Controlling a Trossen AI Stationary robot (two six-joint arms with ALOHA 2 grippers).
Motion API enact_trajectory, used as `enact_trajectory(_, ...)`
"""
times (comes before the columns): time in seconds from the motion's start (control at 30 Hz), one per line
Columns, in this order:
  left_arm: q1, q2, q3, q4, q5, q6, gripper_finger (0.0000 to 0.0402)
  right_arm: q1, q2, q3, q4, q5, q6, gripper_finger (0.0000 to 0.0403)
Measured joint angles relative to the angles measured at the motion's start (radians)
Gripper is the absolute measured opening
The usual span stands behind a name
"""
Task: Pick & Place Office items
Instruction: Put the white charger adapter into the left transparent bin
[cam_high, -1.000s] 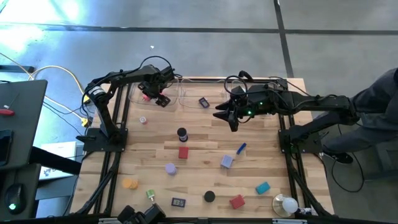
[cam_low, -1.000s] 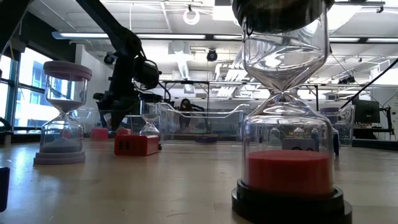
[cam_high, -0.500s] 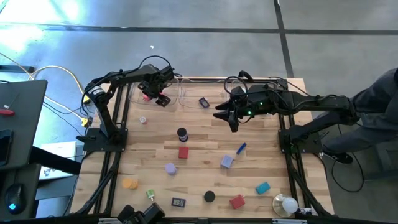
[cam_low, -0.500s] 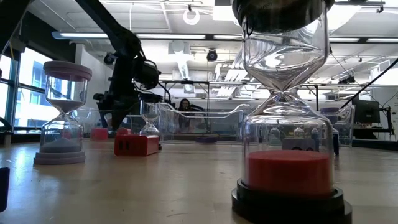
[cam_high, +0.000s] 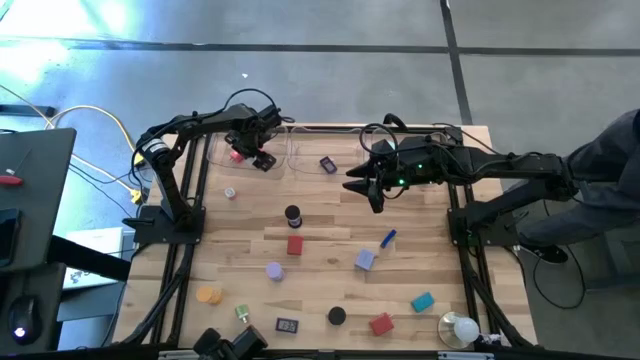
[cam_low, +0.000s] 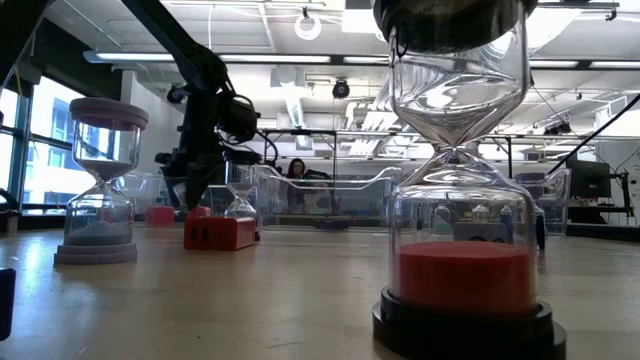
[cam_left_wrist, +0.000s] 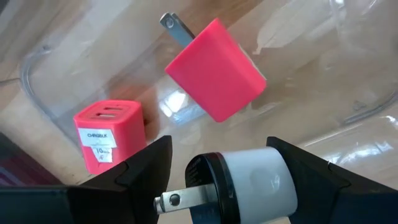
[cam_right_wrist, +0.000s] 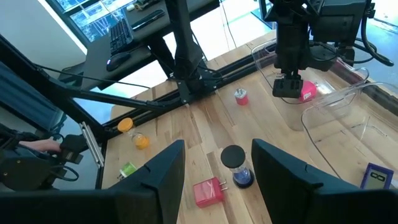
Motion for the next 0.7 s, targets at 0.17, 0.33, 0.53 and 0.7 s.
enact_trajectory(0.17,0.0,0.0,0.0,0.009,0.0,0.001,0.0263,0.0,0.0,0.0,0.0,-0.007,-0.001,0.0174)
enact_trajectory(0.33,0.0,0.0,-0.01,0.013,-0.06,-0.042,0.0326,0.0,0.0,0.0,0.0,-0.052,-0.02,0.0174)
enact_trajectory(0.53,0.0,0.0,-0.01,0.008,-0.142,-0.091,0.037,0.0,0.0,0.0,0.0,-0.05,-0.023,0.0174)
enact_trajectory(0.7,-0.007,0.0,-0.002,-0.07,-0.11,-0.078,0.0372,0.0,0.0,0.0,0.0,-0.049,-0.026,0.0174)
